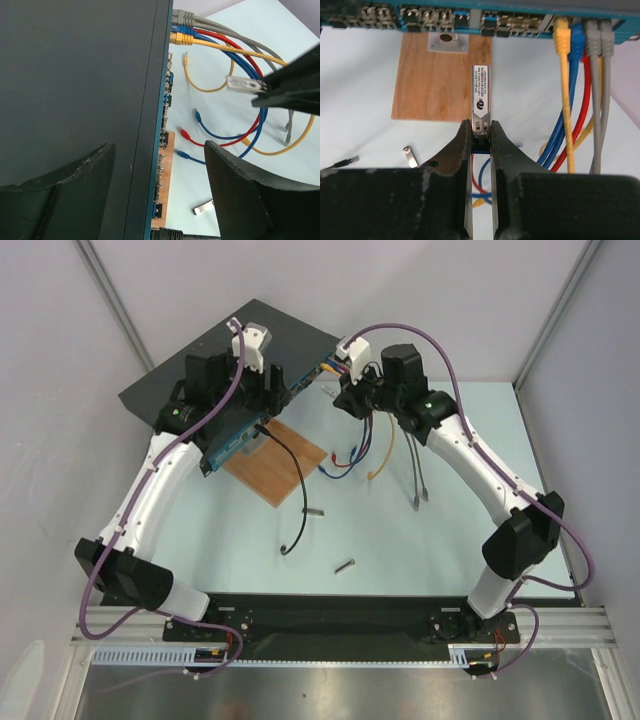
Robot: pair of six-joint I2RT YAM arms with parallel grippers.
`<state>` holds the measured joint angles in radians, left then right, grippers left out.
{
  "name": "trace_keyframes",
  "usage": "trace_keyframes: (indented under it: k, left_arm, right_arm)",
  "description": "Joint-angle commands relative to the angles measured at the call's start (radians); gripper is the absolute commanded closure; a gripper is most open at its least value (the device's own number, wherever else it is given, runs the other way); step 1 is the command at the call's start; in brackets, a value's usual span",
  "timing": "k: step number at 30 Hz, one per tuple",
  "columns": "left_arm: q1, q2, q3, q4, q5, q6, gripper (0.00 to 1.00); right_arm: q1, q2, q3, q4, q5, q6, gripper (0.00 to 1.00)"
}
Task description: Insert the plug into the switch port
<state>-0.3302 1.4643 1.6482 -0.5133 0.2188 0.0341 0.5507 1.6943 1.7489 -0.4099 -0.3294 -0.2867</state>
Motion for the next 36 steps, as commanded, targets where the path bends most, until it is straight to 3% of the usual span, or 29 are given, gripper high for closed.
trace_keyframes:
  k: [1,12,36]
  left_arm:
    - [0.023,-0.024,-0.002,-0.011,0.013,-0.003,0.24]
    - [0.056,0.018,0.018,-0.001,-0.018,-0.017,0.23]
    - [0.059,0.085,0.053,0.025,0.013,-0.059,0.21]
  right_arm:
    - [0.002,0.057,0.101,0.023,-0.003,0.009,1.00]
    - [-0.018,0.257,0.362,-0.052,-0.030,0.020,1.00]
    - [-0.003,0.298,0.403,-0.090,-0.031,-0.019,1.00]
